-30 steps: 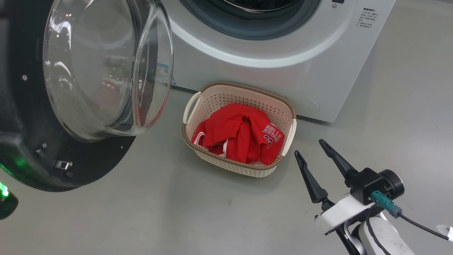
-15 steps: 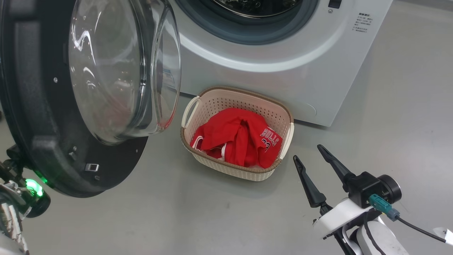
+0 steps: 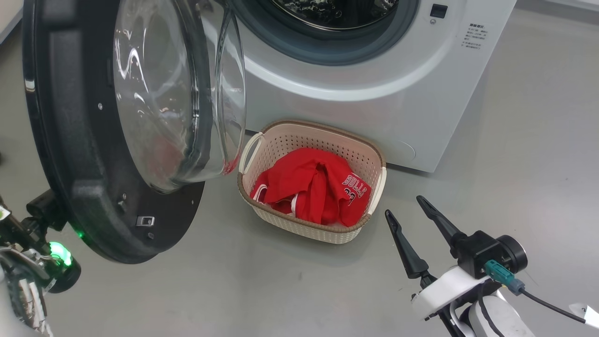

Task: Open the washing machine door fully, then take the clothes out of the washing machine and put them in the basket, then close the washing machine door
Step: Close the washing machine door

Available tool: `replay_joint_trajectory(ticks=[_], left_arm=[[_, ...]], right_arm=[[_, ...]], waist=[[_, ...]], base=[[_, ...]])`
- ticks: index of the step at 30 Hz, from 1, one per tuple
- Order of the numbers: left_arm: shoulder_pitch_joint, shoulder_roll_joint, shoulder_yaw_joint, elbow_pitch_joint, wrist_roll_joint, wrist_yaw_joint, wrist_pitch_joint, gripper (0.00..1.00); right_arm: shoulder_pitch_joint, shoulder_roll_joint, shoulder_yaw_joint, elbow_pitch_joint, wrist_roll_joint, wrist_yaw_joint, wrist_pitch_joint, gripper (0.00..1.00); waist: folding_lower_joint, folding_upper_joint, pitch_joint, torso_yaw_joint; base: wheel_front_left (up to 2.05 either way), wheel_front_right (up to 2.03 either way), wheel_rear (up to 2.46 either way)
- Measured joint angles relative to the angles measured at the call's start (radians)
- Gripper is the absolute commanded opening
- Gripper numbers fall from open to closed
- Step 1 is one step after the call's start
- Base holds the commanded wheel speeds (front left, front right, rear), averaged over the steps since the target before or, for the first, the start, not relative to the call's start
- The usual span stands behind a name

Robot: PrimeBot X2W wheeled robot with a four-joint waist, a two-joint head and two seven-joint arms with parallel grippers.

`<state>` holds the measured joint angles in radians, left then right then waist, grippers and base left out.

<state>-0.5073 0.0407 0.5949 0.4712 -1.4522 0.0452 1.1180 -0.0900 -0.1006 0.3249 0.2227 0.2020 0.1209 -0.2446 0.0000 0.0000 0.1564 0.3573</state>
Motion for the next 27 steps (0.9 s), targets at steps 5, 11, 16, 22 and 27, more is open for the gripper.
replay_joint_trajectory(ticks=[5,11,16,22,27], left_arm=[[0.029,-0.005,0.000,-0.062,0.000,0.012,-0.002,0.00],[0.072,-0.009,0.012,-0.134,0.011,0.012,-0.055,0.00],[0.103,-0.010,0.016,-0.190,0.075,-0.011,-0.124,0.00],[0.162,-0.011,-0.030,-0.248,0.194,-0.082,-0.186,0.00],[0.251,0.006,-0.064,-0.308,0.344,-0.158,-0.281,0.00]], right_arm=[[0.000,0.004,0.002,0.001,0.000,0.000,0.000,1.00],[0.001,0.005,0.002,0.003,0.000,0.000,0.000,1.00],[0.003,0.005,-0.007,0.006,0.002,-0.007,0.000,1.00],[0.018,0.004,-0.018,0.012,0.009,-0.010,0.000,1.00],[0.018,0.006,-0.018,0.012,0.009,-0.010,0.000,1.00]], waist=[[0.0000,0.0000,-0.003,-0.001],[0.0000,0.0000,-0.002,-0.001],[0.0000,0.0000,-0.002,0.002],[0.0000,0.0000,-0.011,0.015],[0.0000,0.0000,-0.022,0.025]], base=[[0.00,0.00,0.00],[0.00,0.00,0.00],[0.00,0.00,0.00],[0.00,0.00,0.00],[0.00,0.00,0.00]])
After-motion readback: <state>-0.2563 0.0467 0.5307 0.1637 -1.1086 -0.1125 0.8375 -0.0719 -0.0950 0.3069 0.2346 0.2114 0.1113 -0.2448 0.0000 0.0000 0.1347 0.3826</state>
